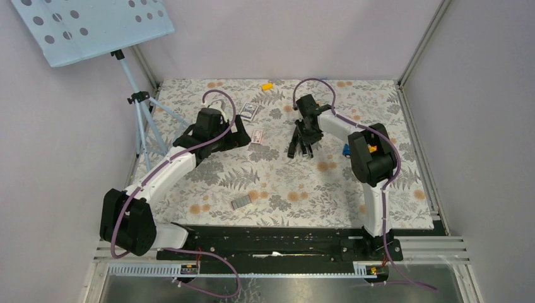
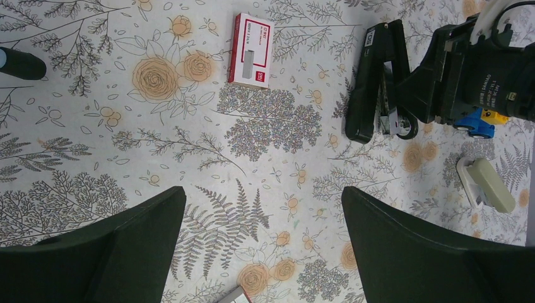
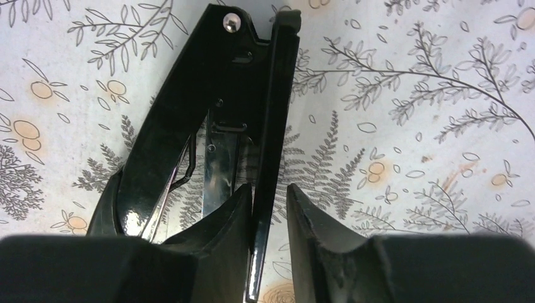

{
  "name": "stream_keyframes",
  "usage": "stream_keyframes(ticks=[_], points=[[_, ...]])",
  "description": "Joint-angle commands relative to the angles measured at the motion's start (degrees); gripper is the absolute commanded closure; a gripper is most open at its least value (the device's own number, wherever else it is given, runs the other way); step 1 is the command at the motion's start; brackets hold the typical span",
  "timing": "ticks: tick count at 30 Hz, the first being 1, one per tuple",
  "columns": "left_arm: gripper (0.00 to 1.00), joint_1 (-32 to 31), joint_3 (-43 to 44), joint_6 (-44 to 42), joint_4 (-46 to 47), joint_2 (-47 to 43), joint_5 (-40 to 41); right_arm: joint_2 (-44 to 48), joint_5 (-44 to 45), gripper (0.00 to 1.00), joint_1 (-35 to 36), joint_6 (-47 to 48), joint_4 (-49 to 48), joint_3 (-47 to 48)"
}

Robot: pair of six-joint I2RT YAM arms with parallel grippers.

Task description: Unload the staples from the stapler

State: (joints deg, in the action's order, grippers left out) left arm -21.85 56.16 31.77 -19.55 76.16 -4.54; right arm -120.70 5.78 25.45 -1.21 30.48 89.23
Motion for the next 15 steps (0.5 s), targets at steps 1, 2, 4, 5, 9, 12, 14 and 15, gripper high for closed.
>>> stream_keyframes(ticks=[1, 2, 4, 5, 9, 12, 14, 15], points=[[0.01, -0.13, 0.11, 0.49, 3.04, -0.76, 0.21, -2.26, -2.57, 0.69, 0.29, 0.95, 0.10, 2.26], [0.01, -0.08, 0.05, 0.41, 3.02, -0.75, 0.23, -2.56, -2.53, 0.71, 0.30, 0.97, 0.09, 2.03], [0.01, -0.08, -0.15, 0.40, 3.11, -0.68, 0.35, -2.88, -2.28, 0.75, 0.30, 0.95, -0.01, 1.60], [0.01, -0.12, -0.29, 0.43, 3.24, -0.62, 0.32, -2.89, -2.11, 0.79, 0.30, 0.95, -0.12, 1.33], [0.01, -0.13, -0.33, -0.06, 3.93, -0.48, 0.43, -1.82, -1.37, 0.98, 0.30, 0.16, -1.55, -0.77], [0.01, -0.01, 1.65, -1.81, 2.29, -0.58, 3.61, -0.37, -0.53, 1.00, 0.26, -0.74, -3.05, -2.89], [0.01, 0.70, 3.52, -2.97, 0.78, -0.49, 4.33, 0.51, 0.26, 1.00, 0.12, -1.72, -3.85, -4.15], [0.01, 1.19, 4.15, -3.24, 0.46, -0.56, 4.36, 0.70, 0.06, 1.00, -0.02, -1.95, -4.15, -4.46]])
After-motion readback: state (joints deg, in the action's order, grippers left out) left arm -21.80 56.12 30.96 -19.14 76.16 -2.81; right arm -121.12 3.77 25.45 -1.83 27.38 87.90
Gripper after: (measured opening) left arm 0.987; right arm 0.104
